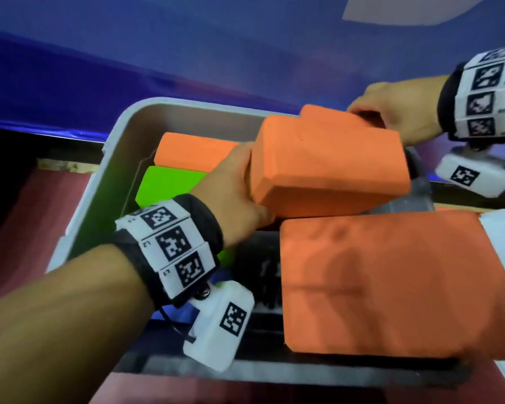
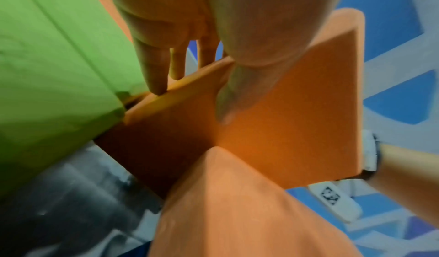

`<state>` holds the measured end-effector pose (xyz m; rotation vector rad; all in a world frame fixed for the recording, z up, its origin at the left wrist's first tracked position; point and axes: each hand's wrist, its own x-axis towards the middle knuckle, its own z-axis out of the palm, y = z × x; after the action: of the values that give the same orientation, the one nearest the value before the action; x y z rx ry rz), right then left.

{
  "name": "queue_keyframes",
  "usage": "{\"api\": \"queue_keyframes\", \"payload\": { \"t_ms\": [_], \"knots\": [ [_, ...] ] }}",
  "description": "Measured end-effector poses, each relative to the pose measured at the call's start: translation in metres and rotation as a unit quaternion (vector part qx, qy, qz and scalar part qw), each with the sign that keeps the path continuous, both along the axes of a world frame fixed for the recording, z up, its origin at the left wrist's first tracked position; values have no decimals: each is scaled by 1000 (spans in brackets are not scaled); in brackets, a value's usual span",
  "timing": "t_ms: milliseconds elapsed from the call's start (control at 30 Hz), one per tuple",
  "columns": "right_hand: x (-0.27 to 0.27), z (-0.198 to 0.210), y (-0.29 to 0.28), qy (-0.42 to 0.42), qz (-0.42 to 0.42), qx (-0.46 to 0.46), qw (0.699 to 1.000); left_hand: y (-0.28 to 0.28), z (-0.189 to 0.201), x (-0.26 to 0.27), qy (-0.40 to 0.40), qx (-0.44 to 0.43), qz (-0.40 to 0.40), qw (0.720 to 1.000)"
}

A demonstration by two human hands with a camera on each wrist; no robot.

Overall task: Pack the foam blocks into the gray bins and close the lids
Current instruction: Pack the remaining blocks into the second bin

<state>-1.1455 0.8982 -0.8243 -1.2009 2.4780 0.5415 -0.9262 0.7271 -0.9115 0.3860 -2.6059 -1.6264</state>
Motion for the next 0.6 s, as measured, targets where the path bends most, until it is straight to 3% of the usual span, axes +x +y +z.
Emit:
{"api": "queue_keyframes", "payload": {
  "t_ms": [167,233,433,600],
  "knots": [
    [13,-16,-19,-7,16,-23,1000,-11,-31,-7,-106,-167,63,978],
    [17,-29,-32,-10,13,-17,1000,-13,-35,-3,-137,-155,77,975],
    [24,-58,-57,-47,38,40,997,-11,-34,8,-66,-118,58,989],
    [20,-64,-61,-100,-30,81,991,-7,-29,14,-16,-90,37,995]
  ]
}}
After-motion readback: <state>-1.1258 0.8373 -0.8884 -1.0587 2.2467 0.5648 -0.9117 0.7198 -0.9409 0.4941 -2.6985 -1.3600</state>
